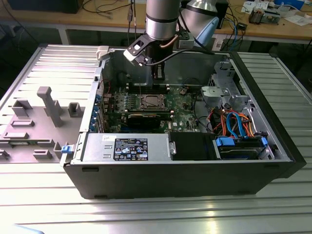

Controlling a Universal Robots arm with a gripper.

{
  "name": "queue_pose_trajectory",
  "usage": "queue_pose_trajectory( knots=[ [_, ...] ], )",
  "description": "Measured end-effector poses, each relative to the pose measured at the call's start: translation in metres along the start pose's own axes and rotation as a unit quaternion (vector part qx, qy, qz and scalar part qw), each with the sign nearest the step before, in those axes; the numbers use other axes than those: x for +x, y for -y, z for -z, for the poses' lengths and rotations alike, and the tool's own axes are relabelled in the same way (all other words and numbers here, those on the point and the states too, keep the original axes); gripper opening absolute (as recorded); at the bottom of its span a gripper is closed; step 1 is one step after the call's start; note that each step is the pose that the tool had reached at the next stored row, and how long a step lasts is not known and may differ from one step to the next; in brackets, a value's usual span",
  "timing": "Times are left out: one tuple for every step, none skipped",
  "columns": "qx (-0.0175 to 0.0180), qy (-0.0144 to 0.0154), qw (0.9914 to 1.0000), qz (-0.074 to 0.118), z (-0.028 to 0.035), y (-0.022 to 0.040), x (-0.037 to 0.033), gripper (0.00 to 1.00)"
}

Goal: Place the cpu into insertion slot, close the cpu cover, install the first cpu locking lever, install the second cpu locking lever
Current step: 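Install the first cpu locking lever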

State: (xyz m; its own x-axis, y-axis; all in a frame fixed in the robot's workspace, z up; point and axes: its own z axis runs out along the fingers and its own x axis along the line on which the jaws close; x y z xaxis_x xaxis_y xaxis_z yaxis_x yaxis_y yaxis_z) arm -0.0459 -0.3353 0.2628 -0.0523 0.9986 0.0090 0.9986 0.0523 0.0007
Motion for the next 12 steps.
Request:
queue_pose_trajectory(
  knots=[
    [0.0, 0.0, 1.0, 0.0, 0.0007, 0.0, 0.0, 0.11],
    [0.0, 0.0, 1.0, 0.0, 0.0016, 0.0, 0.0, 0.11],
    [0.0, 0.0, 1.0, 0.0, 0.0026, 0.0, 0.0, 0.11],
    [0.0, 0.0, 1.0, 0.0, 0.0035, 0.0, 0.0, 0.11],
    [0.0, 0.0, 1.0, 0.0, 0.0044, 0.0, 0.0, 0.11],
    [0.0, 0.0, 1.0, 0.0, 0.005, 0.0, 0.0001, 0.11],
    [0.0, 0.0, 1.0, 0.0, 0.006, 0.0, 0.0001, 0.11],
    [0.0, 0.0, 1.0, 0.0, 0.0068, 0.0, 0.0001, 0.11],
    [0.0, 0.0, 1.0, 0.0, 0.0087, 0.0, 0.0001, 0.11],
    [0.0, 0.0, 1.0, 0.0, 0.0096, 0.0, 0.0001, 0.11],
    [0.0, 0.0, 1.0, 0.0, 0.0104, 0.0, 0.0001, 0.11],
    [0.0, 0.0, 1.0, 0.0, 0.0113, 0.0, 0.0001, 0.11]
  ],
)
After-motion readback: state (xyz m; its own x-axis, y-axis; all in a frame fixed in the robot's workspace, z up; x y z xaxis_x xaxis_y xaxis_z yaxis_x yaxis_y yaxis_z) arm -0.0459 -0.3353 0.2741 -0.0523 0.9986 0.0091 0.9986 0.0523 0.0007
